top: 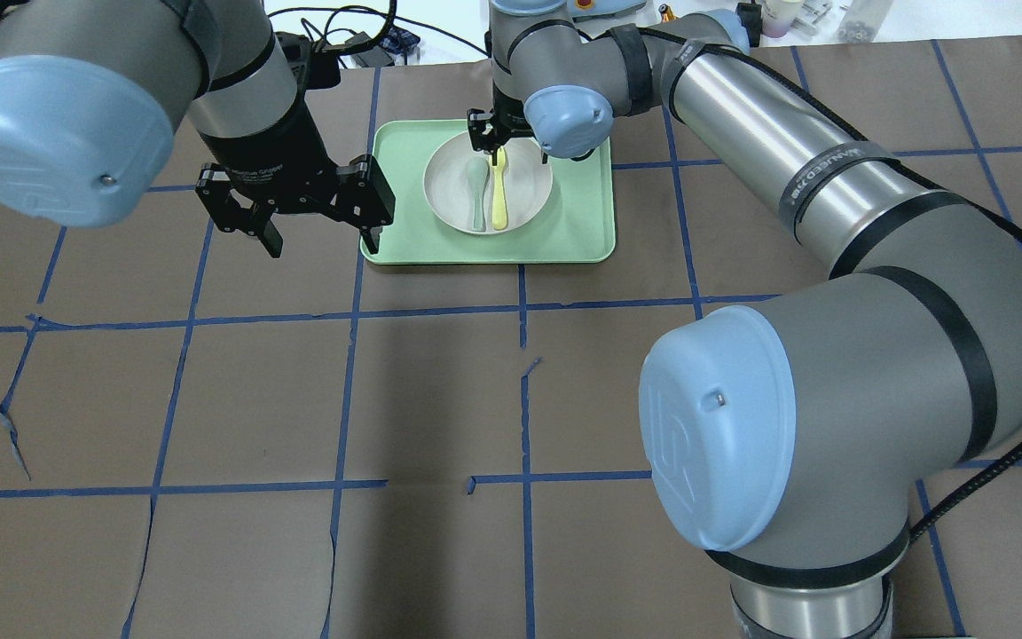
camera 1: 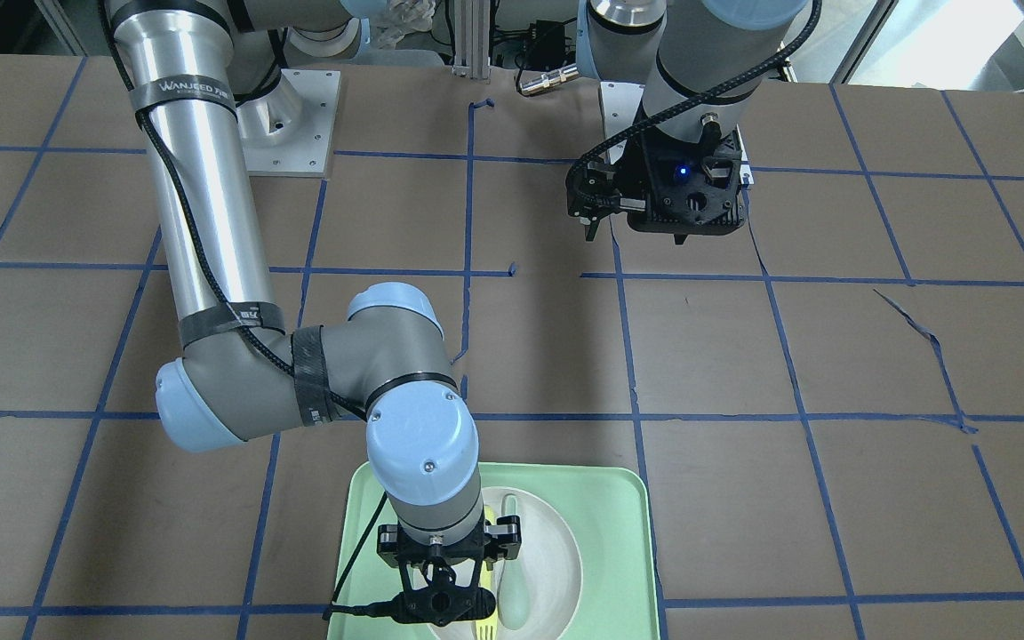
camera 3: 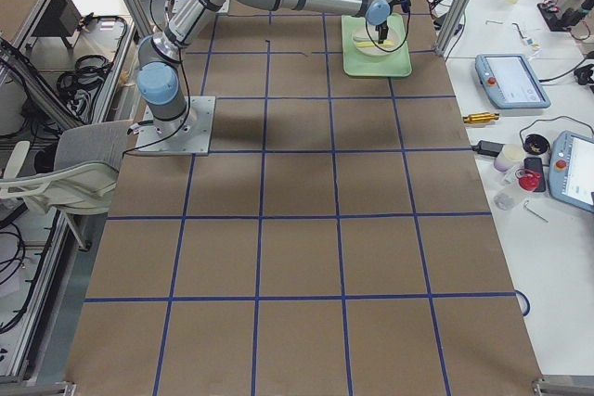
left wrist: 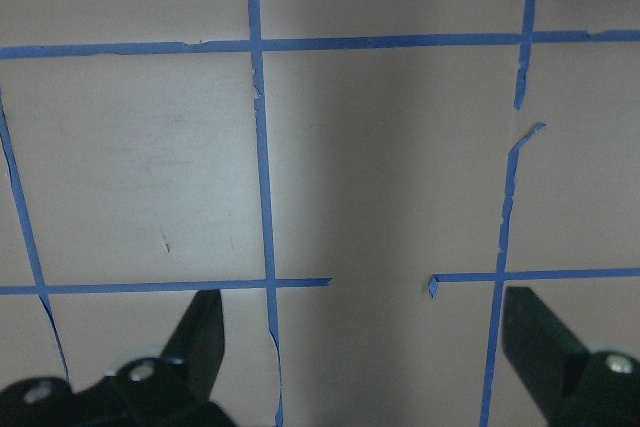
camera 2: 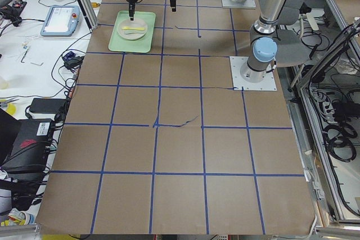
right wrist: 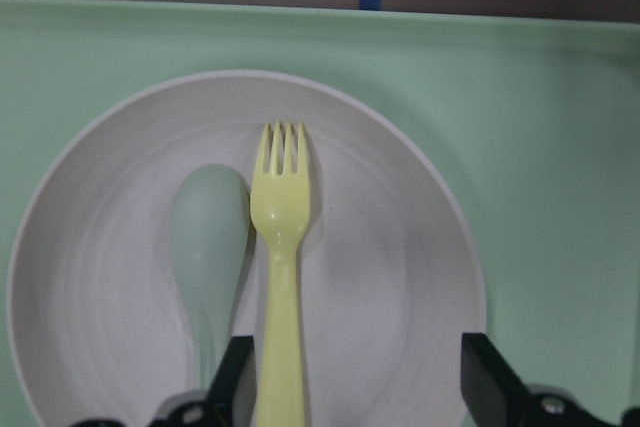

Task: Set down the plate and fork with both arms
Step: 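Reach the right gripper over the plate and grasp the yellow fork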

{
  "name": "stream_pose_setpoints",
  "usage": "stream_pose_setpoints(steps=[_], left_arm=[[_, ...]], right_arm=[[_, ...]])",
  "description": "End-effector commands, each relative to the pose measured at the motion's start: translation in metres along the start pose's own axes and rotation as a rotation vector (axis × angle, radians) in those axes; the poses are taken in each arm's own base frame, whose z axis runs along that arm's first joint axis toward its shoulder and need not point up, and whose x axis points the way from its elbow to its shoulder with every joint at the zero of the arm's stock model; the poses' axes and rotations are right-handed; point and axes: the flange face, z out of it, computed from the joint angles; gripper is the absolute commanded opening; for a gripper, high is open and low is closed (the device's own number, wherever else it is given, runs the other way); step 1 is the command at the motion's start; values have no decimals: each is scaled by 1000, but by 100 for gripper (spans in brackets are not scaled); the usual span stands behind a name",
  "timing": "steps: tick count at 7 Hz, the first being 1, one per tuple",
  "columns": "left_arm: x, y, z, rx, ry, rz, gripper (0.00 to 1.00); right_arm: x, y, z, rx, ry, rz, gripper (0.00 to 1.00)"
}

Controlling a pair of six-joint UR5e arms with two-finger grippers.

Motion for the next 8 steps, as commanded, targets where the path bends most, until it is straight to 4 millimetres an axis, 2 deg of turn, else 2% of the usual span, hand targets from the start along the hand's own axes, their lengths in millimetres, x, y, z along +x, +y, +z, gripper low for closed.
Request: stream_pose_setpoints(steps=[1, 2, 4, 6, 8], left_arm=[[0, 0, 0, 0, -1, -1, 100], [0, -1, 1, -2, -1, -1, 100], [0, -2, 3, -5, -1, -1, 100], [0, -2, 3, -5, 0, -1, 100], [0, -3, 3, -5, -1, -1, 100]], right_arm=[[-21, 13, 36, -37, 7, -30, 54], [-23, 15, 40, -42, 8, -33, 52], [-22, 17, 43, -49, 10, -33, 30], [-22, 18, 47, -55, 12, -33, 24], [-22, 18, 46, -54, 10, -33, 22]])
